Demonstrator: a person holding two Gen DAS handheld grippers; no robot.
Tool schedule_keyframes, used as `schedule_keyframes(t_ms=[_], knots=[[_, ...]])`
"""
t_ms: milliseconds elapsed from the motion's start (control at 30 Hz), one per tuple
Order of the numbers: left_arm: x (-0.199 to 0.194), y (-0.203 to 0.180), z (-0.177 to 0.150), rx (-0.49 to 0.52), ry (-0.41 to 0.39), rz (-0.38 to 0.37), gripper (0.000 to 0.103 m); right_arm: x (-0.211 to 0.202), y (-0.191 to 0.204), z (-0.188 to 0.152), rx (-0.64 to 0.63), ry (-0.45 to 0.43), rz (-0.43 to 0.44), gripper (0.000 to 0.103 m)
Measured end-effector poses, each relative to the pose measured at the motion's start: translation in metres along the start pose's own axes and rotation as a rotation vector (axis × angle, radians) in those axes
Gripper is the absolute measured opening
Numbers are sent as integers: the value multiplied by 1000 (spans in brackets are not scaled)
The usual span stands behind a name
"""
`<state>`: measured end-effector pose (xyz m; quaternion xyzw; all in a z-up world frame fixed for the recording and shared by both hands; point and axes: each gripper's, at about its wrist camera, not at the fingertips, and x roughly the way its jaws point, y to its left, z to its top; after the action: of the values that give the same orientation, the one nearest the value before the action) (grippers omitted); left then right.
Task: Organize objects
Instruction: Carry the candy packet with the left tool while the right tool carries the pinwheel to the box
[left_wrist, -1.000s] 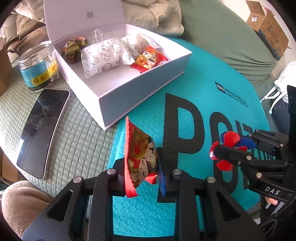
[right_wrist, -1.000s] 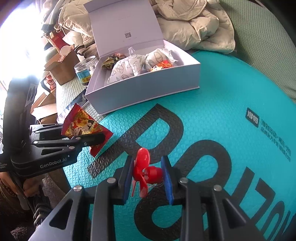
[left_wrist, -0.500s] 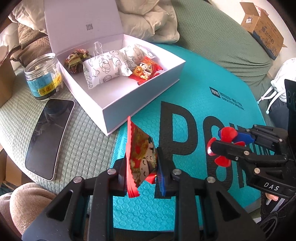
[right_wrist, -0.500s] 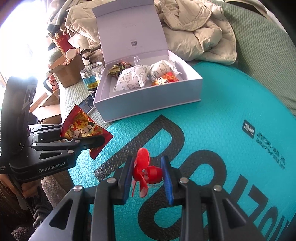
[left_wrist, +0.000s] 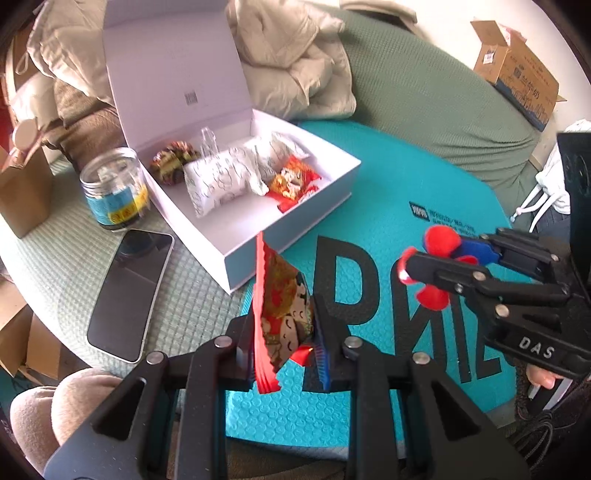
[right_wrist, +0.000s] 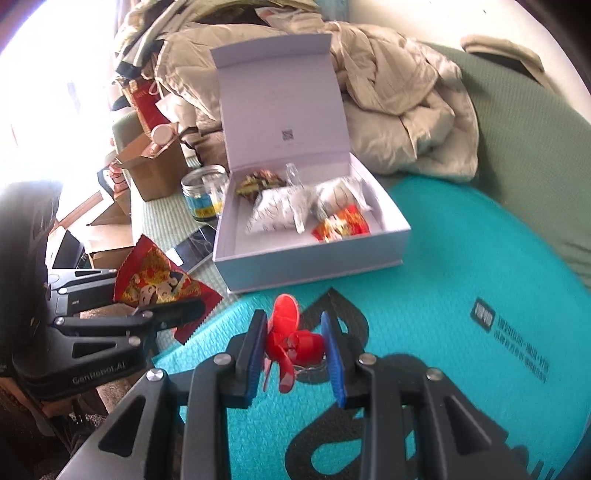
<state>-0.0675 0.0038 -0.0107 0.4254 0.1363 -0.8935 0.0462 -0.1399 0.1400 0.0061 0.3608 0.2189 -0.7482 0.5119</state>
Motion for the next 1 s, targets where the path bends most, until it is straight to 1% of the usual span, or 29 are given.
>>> schedule_keyframes(t_ms=[233, 367, 500, 700, 833, 1000], knots=[[-25, 10, 1, -39, -50, 41, 23, -5, 28, 20, -85, -47, 62, 30], [-36, 21, 7, -56, -74, 93, 23, -4, 40, 29, -113, -68, 98, 30], [-42, 33, 13, -85, -92, 124, 23, -2, 47, 37, -140, -81, 128, 30], [-40, 47, 23, -102, -107, 167, 23, 11, 46, 47, -156, -80, 151, 30], [-32, 50, 32, -99, -99, 172, 23, 19, 39, 54, -154, -80, 152, 30], [-18, 50, 47, -87, -87, 161, 23, 26, 28, 65, -152, -85, 138, 30]])
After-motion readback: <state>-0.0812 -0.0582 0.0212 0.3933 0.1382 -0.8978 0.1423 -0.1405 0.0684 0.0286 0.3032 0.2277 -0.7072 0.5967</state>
